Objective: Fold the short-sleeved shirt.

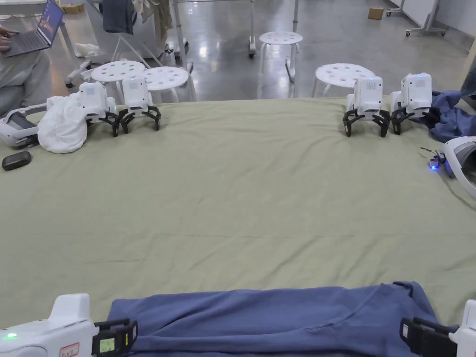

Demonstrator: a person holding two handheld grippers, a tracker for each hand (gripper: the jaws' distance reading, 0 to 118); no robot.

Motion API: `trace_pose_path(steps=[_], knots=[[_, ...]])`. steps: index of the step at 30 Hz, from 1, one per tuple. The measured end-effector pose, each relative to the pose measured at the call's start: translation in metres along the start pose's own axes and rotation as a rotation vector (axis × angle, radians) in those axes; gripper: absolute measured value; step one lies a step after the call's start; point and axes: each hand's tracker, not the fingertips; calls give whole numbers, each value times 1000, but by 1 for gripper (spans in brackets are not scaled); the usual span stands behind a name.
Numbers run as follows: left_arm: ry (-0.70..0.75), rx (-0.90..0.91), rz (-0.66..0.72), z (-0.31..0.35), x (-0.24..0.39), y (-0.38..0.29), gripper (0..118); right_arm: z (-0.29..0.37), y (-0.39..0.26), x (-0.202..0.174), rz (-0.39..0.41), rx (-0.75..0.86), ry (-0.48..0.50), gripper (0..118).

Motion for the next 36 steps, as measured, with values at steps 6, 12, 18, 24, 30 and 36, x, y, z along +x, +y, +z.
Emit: trace_pose_path(steps=[6, 12, 18, 24, 30, 36], knots=[[-66, 108, 33, 25, 3, 34, 108, 40, 42, -35, 51, 209, 37, 101], [-37, 239, 20, 48, 30, 66, 99, 69, 72, -72, 123, 427, 18, 103], [66, 475, -63, 61, 63, 81, 97, 80, 81, -100, 198, 630, -84, 103], [136, 653, -83, 60, 91, 76, 88, 70, 74, -115, 267, 735, -155, 94], [140, 709, -106, 48, 100, 66, 50, 62, 65, -118, 244, 747, -161, 24], [113, 708, -123, 42, 105, 57, 0, 57, 55, -112, 221, 746, -180, 4]])
